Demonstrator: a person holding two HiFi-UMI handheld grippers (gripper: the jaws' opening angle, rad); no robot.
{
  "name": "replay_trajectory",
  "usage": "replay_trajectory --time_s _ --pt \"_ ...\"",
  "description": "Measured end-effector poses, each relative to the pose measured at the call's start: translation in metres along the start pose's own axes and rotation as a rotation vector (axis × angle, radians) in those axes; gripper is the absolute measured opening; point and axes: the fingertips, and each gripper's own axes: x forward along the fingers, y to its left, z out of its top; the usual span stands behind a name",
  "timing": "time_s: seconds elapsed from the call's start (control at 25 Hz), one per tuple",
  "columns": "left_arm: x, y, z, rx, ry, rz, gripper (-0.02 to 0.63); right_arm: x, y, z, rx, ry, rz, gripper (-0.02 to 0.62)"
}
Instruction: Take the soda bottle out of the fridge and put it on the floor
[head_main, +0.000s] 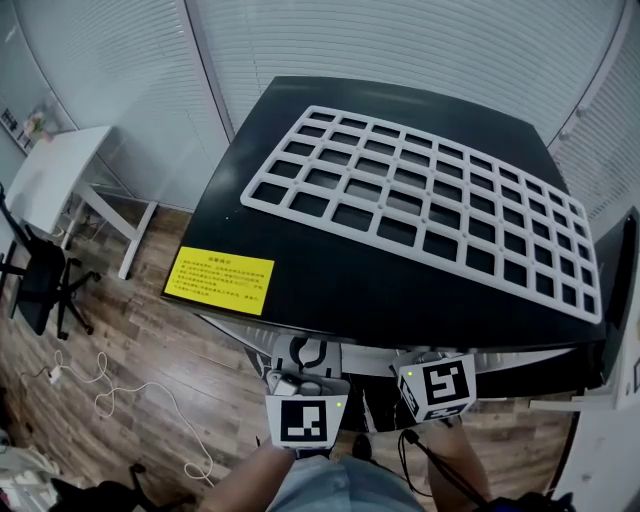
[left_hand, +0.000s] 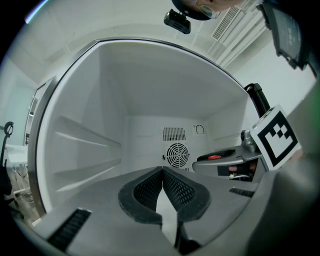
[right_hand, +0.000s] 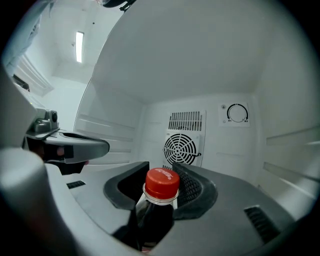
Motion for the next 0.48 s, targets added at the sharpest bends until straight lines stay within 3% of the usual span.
replay_trajectory --time_s 0.2,0.48 --pt "-0.001 0.024 0.001 0.008 0.002 0.004 0.018 0.017 0.015 0.007 -0.013 0.008 0.003 0.152" --pt "0.007 -0.012 0.013 0.002 0.001 0.006 0.018 -0.008 -0.017 0.007 -0.02 0.011 -0.003 0.129"
